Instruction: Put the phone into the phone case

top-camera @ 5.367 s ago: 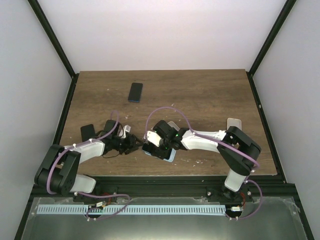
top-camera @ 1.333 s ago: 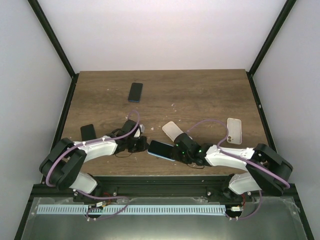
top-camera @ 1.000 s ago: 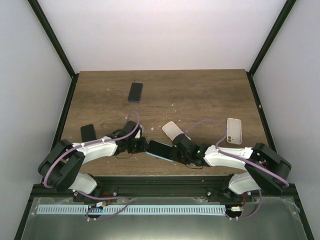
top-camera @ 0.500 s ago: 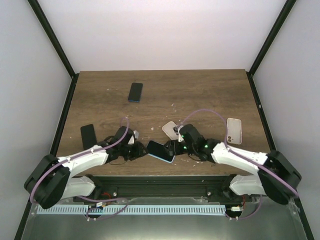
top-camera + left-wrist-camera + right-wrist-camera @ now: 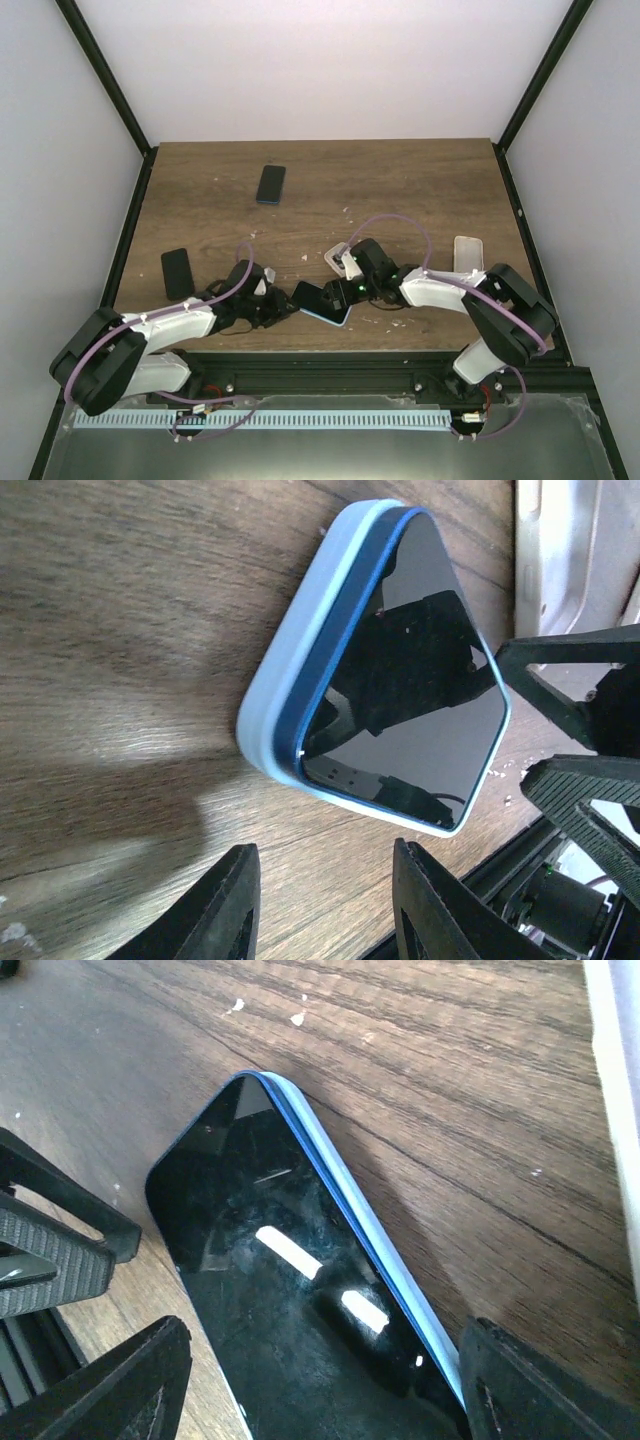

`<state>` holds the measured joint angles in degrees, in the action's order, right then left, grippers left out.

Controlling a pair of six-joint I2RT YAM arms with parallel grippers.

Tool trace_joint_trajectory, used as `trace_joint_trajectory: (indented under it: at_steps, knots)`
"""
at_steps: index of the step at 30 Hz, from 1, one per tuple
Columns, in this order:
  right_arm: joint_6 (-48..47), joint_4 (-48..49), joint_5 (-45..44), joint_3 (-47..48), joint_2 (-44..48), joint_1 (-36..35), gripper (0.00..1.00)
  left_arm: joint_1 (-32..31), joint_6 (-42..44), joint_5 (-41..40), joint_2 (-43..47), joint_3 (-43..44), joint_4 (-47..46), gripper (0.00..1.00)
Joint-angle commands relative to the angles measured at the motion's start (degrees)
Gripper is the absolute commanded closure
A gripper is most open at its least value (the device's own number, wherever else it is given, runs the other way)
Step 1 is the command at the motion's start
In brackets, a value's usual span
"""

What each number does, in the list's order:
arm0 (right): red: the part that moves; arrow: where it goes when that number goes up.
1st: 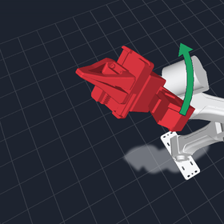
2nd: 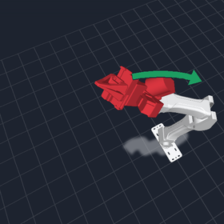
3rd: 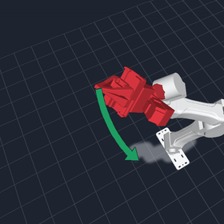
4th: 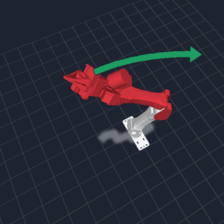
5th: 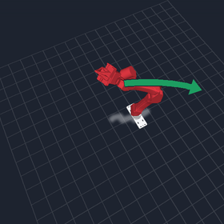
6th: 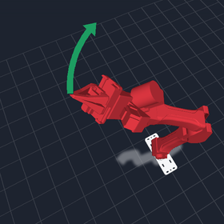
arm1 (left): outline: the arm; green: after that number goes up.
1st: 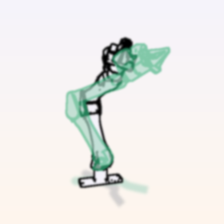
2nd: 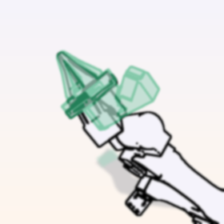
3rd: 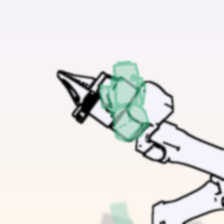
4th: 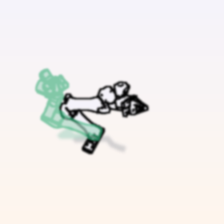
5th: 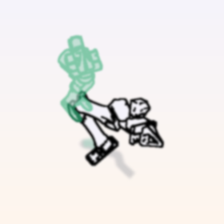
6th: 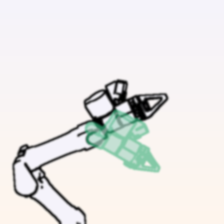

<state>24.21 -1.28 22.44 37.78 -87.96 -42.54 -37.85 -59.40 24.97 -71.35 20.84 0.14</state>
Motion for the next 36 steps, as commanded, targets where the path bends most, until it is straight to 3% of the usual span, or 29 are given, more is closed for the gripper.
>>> trace_joint_trajectory:
  at_steps: [1,8,13,17,19,25,36]
  knots:
    - [0.17,2.11,5.84,-0.17,-0.75,-0.45,0.25,0.23,-0.52,-0.34,0.22,-0.13,-2.60,0.62]
    - [6.48,2.65,6.03,-0.31,-0.76,-5.40,0.24,0.16,-1.38,-0.09,-0.39,-1.47,-3.11,0.62]
    - [12.87,8.75,7.62,-3.61,0.31,-5.50,0.25,0.15,-1.52,-0.82,1.13,-3.22,-2.95,0.62]
    - [15.45,5.04,-2.58,-3.67,-0.29,-5.71,0.25,0.14,-1.51,-0.99,1.31,-3.39,-2.82,0.65]
    - [15.84,5.48,-2.85,-3.45,-1.22,-6.18,0.26,0.19,-1.66,-1.01,1.22,-3.44,-3.09,0.67]
    - [17.81,9.14,3.91,-0.86,-5.92,-7.99,0.25,0.19,-1.03,-1.42,1.30,-3.23,-2.20,0.73]
    - [29.84,26.28,13.30,-3.88,-2.04,-7.90,0.27,0.14,0.51,-1.15,5.16,-5.07,1.59,0.81]
